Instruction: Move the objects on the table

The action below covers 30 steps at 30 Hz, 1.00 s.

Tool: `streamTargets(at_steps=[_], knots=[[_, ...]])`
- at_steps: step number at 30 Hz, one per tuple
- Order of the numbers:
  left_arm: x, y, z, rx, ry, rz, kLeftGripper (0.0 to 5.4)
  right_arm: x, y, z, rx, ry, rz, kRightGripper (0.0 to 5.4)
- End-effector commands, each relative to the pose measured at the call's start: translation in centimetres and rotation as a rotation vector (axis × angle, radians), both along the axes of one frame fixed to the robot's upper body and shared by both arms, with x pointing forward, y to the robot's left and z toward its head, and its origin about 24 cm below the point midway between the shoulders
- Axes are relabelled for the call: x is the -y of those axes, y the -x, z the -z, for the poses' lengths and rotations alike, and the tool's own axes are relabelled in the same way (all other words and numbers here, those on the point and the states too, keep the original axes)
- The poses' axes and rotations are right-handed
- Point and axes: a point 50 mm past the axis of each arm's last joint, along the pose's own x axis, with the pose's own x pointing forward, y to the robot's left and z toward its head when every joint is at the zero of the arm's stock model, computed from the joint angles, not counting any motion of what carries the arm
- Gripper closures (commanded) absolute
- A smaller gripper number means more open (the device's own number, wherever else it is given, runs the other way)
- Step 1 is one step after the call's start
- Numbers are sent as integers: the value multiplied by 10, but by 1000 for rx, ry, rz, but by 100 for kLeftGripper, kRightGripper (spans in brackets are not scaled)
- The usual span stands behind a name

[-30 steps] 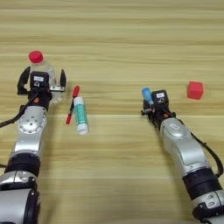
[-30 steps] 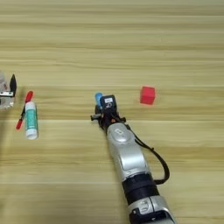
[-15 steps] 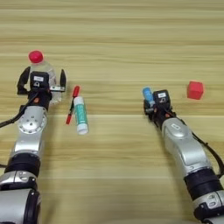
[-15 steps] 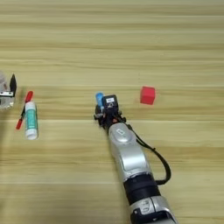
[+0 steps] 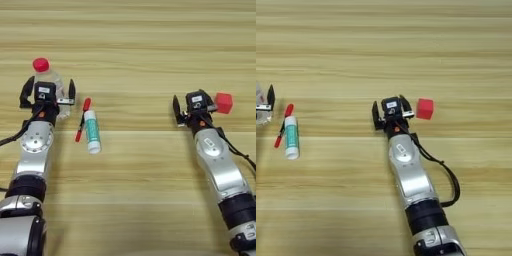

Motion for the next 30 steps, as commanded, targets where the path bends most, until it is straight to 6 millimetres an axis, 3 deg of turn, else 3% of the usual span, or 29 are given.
streamTargets(at_steps=[1,9,17,30], knots=[[2,-2,-4,16,-2,3,0,6,-6,-9,38,-11,19,90],[2,-2,-4,16,-1,3,0,25,-15,-17,60,-23,92,5],[2,-2,-4,17,-2,3,0,58,-26,-23,65,-30,221,5],[3,-2,-4,18,-1,3,0,78,-34,-11,-44,-91,259,5]])
